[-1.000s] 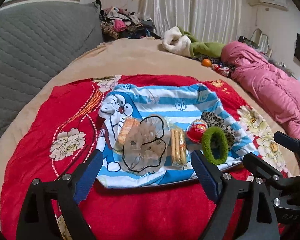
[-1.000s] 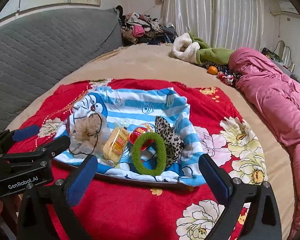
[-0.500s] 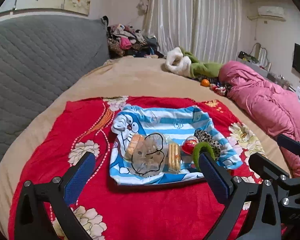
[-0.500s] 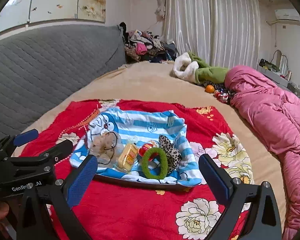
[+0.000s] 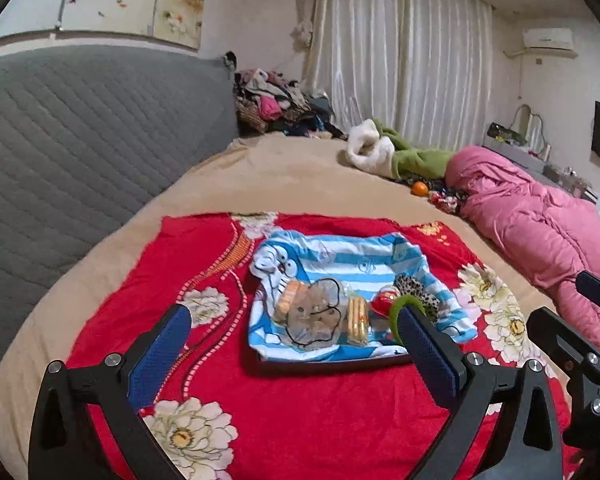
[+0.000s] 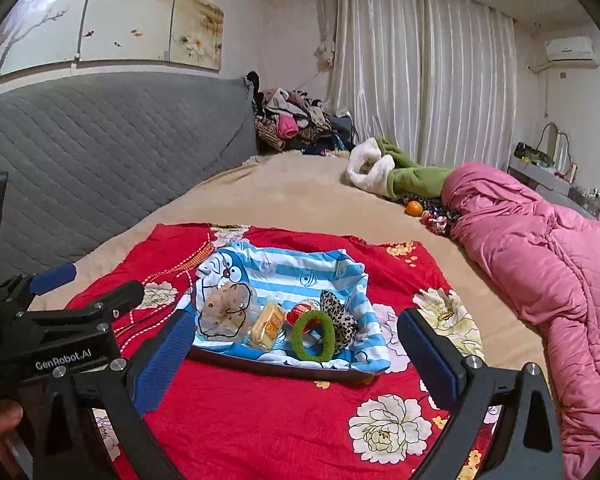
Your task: Organize objects
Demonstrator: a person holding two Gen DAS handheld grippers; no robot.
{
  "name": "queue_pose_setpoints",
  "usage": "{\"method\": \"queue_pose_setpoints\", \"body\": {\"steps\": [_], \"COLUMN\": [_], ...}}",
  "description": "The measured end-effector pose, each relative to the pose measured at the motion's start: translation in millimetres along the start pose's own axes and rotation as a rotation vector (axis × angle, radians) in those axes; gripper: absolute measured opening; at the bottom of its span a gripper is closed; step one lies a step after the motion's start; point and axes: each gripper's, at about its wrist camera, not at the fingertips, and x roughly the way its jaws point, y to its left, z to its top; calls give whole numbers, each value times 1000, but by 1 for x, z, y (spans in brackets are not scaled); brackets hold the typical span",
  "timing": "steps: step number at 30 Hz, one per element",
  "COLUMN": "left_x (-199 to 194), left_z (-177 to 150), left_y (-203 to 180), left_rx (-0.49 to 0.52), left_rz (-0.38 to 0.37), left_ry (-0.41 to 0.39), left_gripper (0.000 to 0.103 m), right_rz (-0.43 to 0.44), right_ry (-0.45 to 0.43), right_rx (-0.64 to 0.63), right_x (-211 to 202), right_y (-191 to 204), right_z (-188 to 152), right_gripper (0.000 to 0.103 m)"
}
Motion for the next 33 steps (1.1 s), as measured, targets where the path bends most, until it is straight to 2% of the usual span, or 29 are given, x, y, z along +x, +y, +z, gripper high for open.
{"method": "queue_pose_setpoints", "body": {"steps": [6,24,33], "left_x": [-33,-102,-123], "left_z": [-2,-39,-56], "left_y": [5,21,18], "left_rx": [-28,-9,24], "left_rz": [-44,20,15], "left_ry": [-29,-90,-115], "left_gripper": [103,103,103], "right_rz": [1,-10,-22], "right_ry": [-28,-88,-104], "right_rx": [0,-32,-34], "right_x": [-25,-92,-110], "right_y": [5,28,36], "right_z": [-5,-32,-46], "right_gripper": [102,102,102]}}
